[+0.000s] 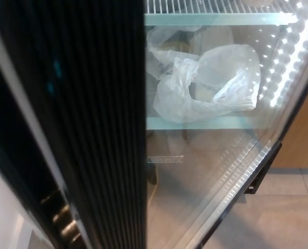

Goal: The robot stands in front of a refrigerator with an opened door and closes the door by swing its right hand at the door

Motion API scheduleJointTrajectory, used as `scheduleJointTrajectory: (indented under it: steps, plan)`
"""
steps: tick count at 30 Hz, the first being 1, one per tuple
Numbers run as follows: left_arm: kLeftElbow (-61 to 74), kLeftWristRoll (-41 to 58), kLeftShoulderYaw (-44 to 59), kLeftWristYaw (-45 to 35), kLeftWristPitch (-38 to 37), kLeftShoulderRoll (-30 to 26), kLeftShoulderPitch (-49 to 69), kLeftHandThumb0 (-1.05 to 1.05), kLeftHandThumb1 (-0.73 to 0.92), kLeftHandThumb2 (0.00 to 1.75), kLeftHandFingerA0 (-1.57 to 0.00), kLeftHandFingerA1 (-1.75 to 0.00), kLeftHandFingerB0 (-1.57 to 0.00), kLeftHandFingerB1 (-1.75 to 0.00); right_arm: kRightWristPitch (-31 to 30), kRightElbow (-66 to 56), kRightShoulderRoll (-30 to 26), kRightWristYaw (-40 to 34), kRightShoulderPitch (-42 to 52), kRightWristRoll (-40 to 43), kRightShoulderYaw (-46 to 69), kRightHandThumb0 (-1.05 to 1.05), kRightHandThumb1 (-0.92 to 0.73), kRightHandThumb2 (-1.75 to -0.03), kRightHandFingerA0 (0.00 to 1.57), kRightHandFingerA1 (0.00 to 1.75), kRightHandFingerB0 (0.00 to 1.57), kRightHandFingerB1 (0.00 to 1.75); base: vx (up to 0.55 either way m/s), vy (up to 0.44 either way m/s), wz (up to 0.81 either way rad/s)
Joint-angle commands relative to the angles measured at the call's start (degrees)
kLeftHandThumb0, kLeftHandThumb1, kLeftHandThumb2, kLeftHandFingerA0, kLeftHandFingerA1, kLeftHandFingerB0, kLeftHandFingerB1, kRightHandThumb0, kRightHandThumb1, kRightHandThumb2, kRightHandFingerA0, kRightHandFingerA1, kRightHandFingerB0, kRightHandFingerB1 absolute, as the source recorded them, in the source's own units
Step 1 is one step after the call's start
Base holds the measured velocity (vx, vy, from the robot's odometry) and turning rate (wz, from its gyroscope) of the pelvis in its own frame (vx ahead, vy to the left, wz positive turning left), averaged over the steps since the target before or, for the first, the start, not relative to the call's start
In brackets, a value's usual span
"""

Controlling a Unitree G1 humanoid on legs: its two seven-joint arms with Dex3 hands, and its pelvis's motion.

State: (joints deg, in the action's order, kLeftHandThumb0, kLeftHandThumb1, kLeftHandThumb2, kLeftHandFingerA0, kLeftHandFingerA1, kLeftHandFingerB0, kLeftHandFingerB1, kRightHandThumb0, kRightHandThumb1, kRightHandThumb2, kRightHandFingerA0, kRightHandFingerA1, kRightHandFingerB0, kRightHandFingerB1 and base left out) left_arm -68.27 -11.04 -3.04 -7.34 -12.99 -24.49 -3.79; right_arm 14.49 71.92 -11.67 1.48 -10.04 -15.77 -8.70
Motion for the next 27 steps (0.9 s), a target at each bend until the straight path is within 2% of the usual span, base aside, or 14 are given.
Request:
scheduleJointTrajectory:
  steps: [1,5,6,8,9,10,12,14,15,17,18,19,23,27]
  plan:
    - [-1.57,0.32,0.38,-1.46,-3.43,-0.94,0.12,-0.55,0.92,0.67,-0.26,-0.35,-0.2,-0.32,6.55,0.73,-0.78,-3.38,1.06,0.67,1.31,-0.85,-0.8,-0.71,0.36,0.37,0.29,0.33,0.0,0.0,0.0]
    - [-1.79,-0.42,-0.23,-1.36,-4.31,-1.4,0.2,-0.54,0.92,0.69,-0.26,-0.36,-0.2,-0.33,15.43,-3.51,0.66,-11.18,4.13,2.18,4.29,-0.78,-0.9,-0.68,0.25,0.3,0.23,0.29,0.0,0.0,0.0]
    - [-1.99,-0.43,-0.2,-1.38,-4.47,-1.47,0.2,-0.55,0.92,0.68,-0.26,-0.36,-0.2,-0.32,21.22,-8.02,1.52,-16.67,6.99,1.76,5.38,-0.36,-0.49,-1.09,0.0,0.48,0.0,0.47,0.0,0.0,0.0]
    - [-2.27,-0.21,0.01,-1.43,-4.3,-1.39,0.08,-0.55,0.92,0.68,-0.26,-0.36,-0.2,-0.32,25.43,-11.79,2.09,-20.44,9.38,0.95,6.03,-0.36,-0.49,-1.09,0.0,0.48,0.0,0.47,0.0,0.0,0.0]
    - [-2.39,-0.27,-0.08,-1.46,-4.35,-1.27,0.12,-0.55,0.92,0.69,-0.26,-0.36,-0.21,-0.33,30.05,-18.75,2.43,-23.88,13.48,-0.91,6.75,-0.87,-0.79,-0.9,0.09,0.26,0.08,0.24,0.0,0.0,0.0]
    - [-2.42,0.03,0.15,-1.75,-4.33,-1.22,0.13,-0.55,0.92,0.68,-0.25,-0.36,-0.21,-0.33,34.22,-25.6,3.11,-25.17,17.17,-2.04,7.78,-0.85,-0.81,-1.14,0.05,0.18,0.08,0.23,0.0,0.0,0.0]
    - [-2.41,0.59,0.65,-2.18,-4.13,-1.24,0.08,-0.56,0.92,0.67,-0.25,-0.35,-0.2,-0.32,39.38,-35.74,4.5,-25.32,21.94,-3.19,9.63,-0.79,-0.78,-1.13,0.0,0.18,0.09,0.23,0.0,0.0,0.0]
    - [-2.42,0.66,0.72,-2.19,-3.98,-1.27,0.03,-0.56,0.92,0.67,-0.25,-0.35,-0.2,-0.32,40.88,-40.95,5.25,-25.16,24.11,-3.98,10.56,-0.79,-0.78,-1.13,0.0,0.18,0.09,0.23,0.0,0.0,0.0]
    - [-2.43,0.48,0.58,-2.03,-3.9,-1.36,0.01,-0.57,0.92,0.68,-0.25,-0.35,-0.2,-0.32,41.28,-46.74,6.46,-24.82,26.15,-4.44,11.51,-0.78,-0.92,-0.71,0.0,0.16,0.04,0.23,0.0,0.0,0.0]
    - [-2.44,0.62,0.73,-1.75,-3.77,-1.23,0.06,-0.56,0.92,0.68,-0.26,-0.35,-0.2,-0.32,42.15,-55.12,7.55,-24.44,28.28,-6.6,12.77,-0.83,-0.8,-1.13,0.0,0.14,0.0,0.14,0.0,0.0,0.0]
    - [-2.45,0.72,0.83,-1.66,-3.72,-1.15,0.09,-0.56,0.92,0.68,-0.26,-0.35,-0.2,-0.32,42.45,-57.95,7.87,-24.31,28.95,-7.49,13.18,-0.83,-0.8,-1.13,0.0,0.14,0.0,0.14,0.0,0.0,0.0]
    - [-2.63,0.73,0.84,-1.58,-3.82,-1.04,0.17,-0.54,0.92,0.68,-0.27,-0.36,-0.22,-0.33,43.04,-61.6,8.9,-24.17,29.72,-8.3,13.76,-0.78,-0.92,-0.68,0.0,0.07,0.0,0.08,0.0,0.0,0.0]
    - [-2.73,0.47,0.62,-1.37,-4.92,-1.21,0.87,-0.56,0.92,0.69,-0.27,-0.35,-0.2,-0.32,45.59,-78.08,13.2,-22.77,32.18,-13.43,15.56,-0.98,-0.92,-1.16,0.0,0.02,0.0,0.0,0.0,0.0,0.0]
    - [-2.66,0.37,0.51,-1.42,-4.06,-1.3,0.5,-0.56,0.92,0.68,-0.27,-0.35,-0.21,-0.32,46.6,-87.38,11.68,-18.25,32.06,-14.63,15.75,-0.89,-0.81,-1.04,0.0,0.0,0.0,0.0,0.0,0.0,0.0]
